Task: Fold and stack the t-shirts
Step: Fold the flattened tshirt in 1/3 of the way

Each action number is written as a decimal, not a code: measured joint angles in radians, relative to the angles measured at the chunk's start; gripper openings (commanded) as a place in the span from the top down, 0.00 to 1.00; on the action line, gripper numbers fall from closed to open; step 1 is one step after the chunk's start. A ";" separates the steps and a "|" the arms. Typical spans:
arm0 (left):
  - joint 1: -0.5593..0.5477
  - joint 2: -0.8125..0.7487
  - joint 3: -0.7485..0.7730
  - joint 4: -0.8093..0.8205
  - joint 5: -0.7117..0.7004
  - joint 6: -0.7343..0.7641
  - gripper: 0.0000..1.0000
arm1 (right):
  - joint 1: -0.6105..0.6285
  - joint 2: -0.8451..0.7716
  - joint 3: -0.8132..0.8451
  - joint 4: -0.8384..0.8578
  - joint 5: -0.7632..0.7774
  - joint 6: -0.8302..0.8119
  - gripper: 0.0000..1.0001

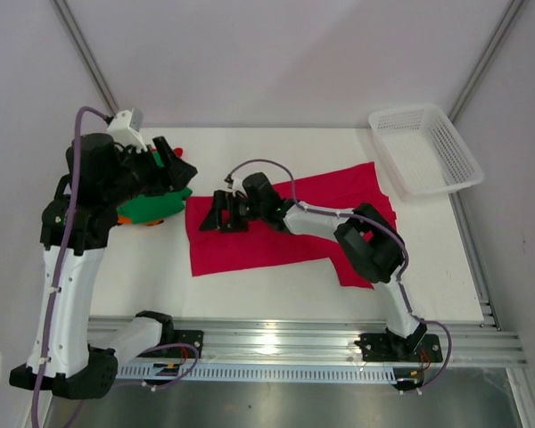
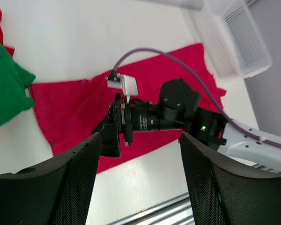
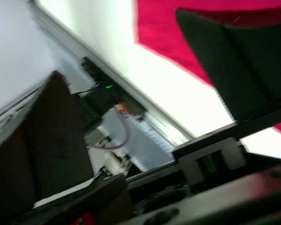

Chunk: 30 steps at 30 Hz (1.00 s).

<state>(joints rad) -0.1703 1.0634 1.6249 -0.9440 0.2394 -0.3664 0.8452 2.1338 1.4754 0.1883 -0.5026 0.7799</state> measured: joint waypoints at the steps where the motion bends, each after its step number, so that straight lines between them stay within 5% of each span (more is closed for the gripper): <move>1: 0.000 -0.011 -0.032 -0.001 -0.003 0.000 0.28 | 0.010 0.010 0.023 0.006 -0.007 0.002 0.01; 14: 0.000 -0.041 -0.068 -0.052 -0.072 0.008 0.28 | 0.022 0.194 0.232 -0.065 -0.008 -0.033 0.01; 24: 0.000 -0.351 -0.108 0.131 0.014 0.000 0.19 | -0.008 0.257 0.274 -0.072 0.007 -0.056 0.01; 30: 0.000 -0.394 -0.095 0.186 0.034 -0.018 0.19 | -0.019 0.335 0.404 -0.107 0.008 -0.059 0.01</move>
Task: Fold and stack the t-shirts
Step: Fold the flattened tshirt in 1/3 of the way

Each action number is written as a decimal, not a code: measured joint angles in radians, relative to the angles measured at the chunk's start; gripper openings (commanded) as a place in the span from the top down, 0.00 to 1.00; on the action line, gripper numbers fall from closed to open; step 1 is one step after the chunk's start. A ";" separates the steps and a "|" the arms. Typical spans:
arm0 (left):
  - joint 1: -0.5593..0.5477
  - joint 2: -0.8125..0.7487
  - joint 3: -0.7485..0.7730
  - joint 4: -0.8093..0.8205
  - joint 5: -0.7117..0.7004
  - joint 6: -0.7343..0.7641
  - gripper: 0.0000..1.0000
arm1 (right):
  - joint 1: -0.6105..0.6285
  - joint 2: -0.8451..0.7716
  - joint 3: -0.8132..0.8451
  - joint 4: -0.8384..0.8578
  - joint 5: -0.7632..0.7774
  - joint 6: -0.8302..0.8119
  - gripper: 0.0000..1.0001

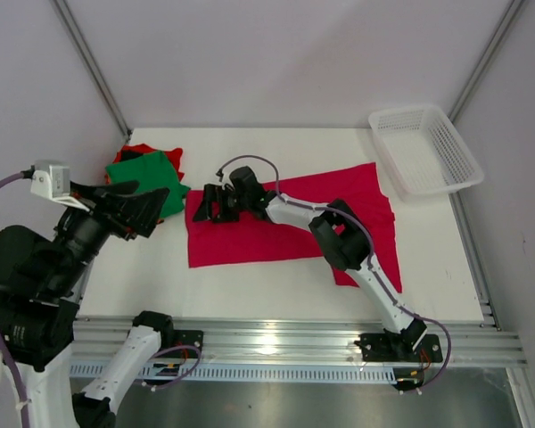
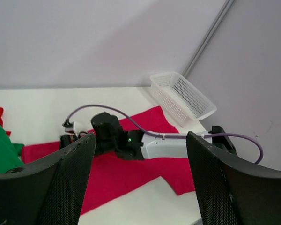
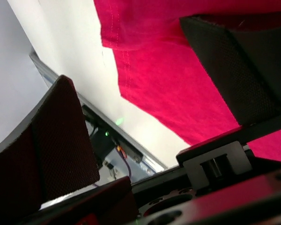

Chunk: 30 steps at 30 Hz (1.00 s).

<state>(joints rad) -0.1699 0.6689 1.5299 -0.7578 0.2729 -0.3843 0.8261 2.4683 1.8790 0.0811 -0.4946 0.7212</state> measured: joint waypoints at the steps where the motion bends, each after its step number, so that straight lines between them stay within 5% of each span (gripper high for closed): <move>1: 0.000 0.000 -0.012 0.002 0.002 -0.003 0.19 | -0.003 0.018 0.031 -0.008 0.001 0.000 0.01; 18: 0.000 0.009 -0.106 0.006 0.039 -0.061 0.19 | -0.097 0.171 0.309 -0.113 0.000 -0.003 0.01; 30: 0.000 0.002 -0.299 0.060 0.074 -0.078 0.19 | -0.131 0.013 0.072 -0.072 0.018 -0.043 0.00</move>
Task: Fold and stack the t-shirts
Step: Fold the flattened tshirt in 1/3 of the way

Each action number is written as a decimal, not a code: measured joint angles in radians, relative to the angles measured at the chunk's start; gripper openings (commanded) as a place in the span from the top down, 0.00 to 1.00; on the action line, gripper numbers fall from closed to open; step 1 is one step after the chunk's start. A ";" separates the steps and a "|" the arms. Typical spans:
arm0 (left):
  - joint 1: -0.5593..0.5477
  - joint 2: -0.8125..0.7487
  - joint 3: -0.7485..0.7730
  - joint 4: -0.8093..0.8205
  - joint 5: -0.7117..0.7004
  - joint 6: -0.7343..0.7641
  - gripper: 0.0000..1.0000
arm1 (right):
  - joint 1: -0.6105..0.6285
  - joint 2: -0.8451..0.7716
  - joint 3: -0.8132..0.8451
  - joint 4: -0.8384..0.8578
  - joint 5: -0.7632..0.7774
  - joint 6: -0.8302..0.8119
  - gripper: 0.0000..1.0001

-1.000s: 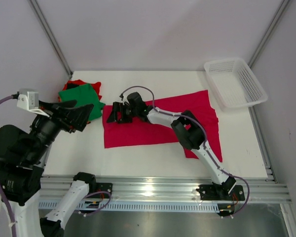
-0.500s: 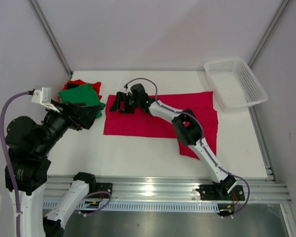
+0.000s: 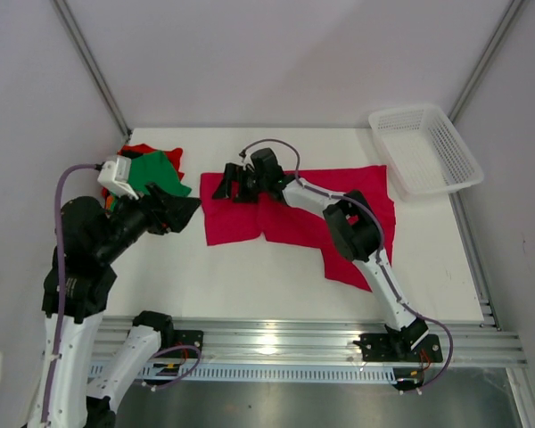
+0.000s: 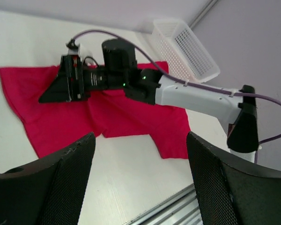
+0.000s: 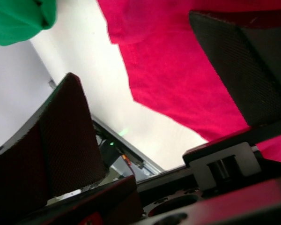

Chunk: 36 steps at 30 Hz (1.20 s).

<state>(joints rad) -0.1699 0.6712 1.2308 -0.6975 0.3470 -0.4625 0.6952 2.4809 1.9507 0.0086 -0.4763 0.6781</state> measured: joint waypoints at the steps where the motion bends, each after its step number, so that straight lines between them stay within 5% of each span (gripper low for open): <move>1: 0.000 0.002 -0.029 0.006 0.008 -0.007 0.20 | 0.000 -0.014 -0.011 -0.003 -0.001 -0.003 0.00; 6: 0.000 0.009 -0.123 0.038 0.044 -0.041 0.20 | -0.004 -0.076 -0.023 -0.004 -0.007 -0.018 0.01; 16: 0.000 0.053 -0.073 -0.001 -0.011 -0.020 0.21 | -0.013 -0.187 -0.200 0.029 -0.001 -0.023 0.01; 22: 0.000 0.284 -0.046 -0.108 -0.099 0.035 0.23 | -0.032 -0.334 -0.386 -0.008 0.074 -0.025 0.01; 30: 0.000 0.615 -0.060 -0.159 -0.101 0.047 0.27 | -0.200 -0.791 -0.725 0.027 0.211 -0.015 0.01; 36: -0.003 0.816 0.010 -0.189 -0.105 0.055 0.31 | -0.253 -0.978 -0.845 0.010 0.257 -0.017 0.01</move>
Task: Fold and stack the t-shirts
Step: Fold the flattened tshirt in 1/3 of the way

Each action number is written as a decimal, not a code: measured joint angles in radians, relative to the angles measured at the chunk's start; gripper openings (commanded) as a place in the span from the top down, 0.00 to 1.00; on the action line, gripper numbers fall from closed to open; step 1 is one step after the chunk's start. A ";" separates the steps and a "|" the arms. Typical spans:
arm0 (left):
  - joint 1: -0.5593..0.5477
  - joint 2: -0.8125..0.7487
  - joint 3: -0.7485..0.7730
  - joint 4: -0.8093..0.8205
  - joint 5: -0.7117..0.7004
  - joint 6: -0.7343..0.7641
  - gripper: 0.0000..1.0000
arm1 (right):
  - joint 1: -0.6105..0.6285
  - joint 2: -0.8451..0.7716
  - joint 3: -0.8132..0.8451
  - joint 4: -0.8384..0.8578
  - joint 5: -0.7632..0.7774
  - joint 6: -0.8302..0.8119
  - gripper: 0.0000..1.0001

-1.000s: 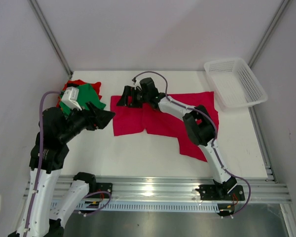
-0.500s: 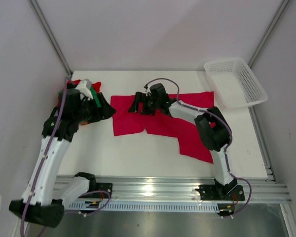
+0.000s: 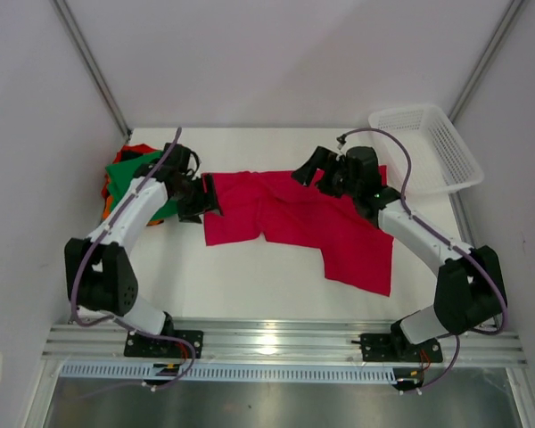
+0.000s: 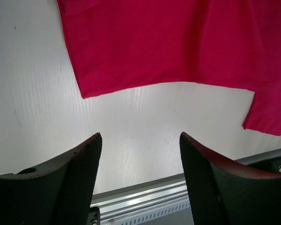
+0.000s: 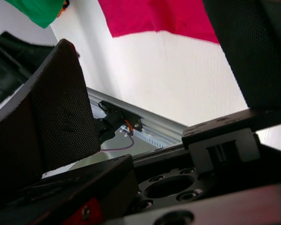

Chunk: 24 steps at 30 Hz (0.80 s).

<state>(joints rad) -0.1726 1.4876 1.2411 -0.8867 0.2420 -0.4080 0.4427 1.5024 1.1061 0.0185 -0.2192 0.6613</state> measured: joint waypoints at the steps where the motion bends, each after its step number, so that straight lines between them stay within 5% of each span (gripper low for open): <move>1: -0.003 0.039 0.024 -0.005 -0.004 0.001 0.31 | 0.000 -0.020 -0.010 -0.014 0.007 -0.001 0.01; 13: -0.033 0.423 0.271 -0.079 -0.076 0.070 0.34 | -0.020 -0.122 -0.030 -0.126 0.056 -0.034 0.01; 24: -0.033 0.494 0.291 -0.143 -0.261 0.121 0.32 | -0.049 -0.122 -0.040 -0.143 0.055 -0.035 0.01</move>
<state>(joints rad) -0.2058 1.9812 1.5318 -1.0294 -0.0193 -0.2874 0.3939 1.3804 1.0660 -0.1246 -0.1646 0.6266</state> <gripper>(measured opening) 0.677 0.993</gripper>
